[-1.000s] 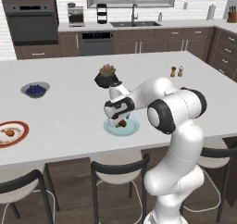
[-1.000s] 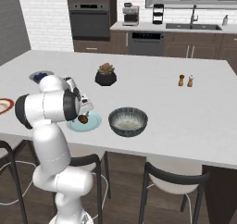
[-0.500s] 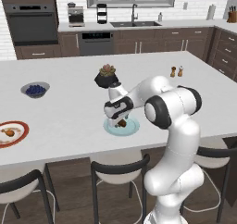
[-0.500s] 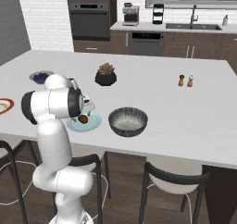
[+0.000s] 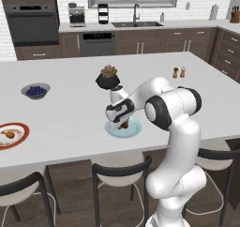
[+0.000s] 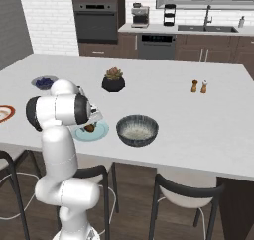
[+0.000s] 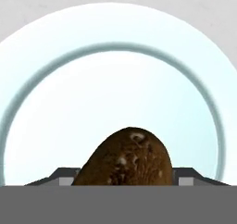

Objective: Pick the chicken drumstick and mushroom from their plates and place them in the bowl. Then put the bowl in the fridge.

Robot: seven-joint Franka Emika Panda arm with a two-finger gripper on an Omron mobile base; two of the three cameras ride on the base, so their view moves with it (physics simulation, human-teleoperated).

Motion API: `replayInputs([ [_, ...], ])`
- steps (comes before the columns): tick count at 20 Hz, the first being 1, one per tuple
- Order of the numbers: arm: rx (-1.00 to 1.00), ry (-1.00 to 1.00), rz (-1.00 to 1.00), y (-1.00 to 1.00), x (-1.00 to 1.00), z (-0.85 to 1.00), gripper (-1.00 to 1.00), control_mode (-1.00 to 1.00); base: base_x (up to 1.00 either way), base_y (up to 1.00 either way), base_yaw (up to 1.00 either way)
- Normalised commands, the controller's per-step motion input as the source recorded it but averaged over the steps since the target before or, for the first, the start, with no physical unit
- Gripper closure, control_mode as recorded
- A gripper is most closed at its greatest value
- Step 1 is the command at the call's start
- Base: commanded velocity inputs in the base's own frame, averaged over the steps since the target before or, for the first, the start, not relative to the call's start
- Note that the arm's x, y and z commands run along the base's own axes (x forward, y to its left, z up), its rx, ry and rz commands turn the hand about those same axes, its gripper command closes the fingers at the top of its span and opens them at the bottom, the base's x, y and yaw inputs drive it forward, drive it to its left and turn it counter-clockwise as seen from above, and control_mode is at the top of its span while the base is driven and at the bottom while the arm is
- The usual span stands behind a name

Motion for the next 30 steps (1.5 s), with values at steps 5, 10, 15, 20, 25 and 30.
replayInputs([
  [5, 0.0, 0.0, 0.02, -0.3, -0.08, 0.06, 1.0, -1.0, 0.0, 0.0, 0.0],
  [10, 0.05, 0.0, 0.02, -0.44, -0.28, 0.72, 1.0, -1.0, 0.0, 0.0, 0.0],
  [15, 0.09, 0.0, 0.01, -0.68, -0.57, 0.98, 1.0, -1.0, 0.0, 0.0, 0.0],
  [20, 0.06, 0.0, 0.0, -1.0, -0.43, 0.62, 1.0, -1.0, 0.0, 0.0, 0.0],
  [25, 0.0, 0.0, 0.0, -1.0, -0.06, 0.15, 1.0, -1.0, 0.0, 0.0, 0.0],
  [30, 0.0, 0.03, 0.0, -0.81, 0.53, -0.05, 1.0, -1.0, 0.0, 0.0, 0.0],
])
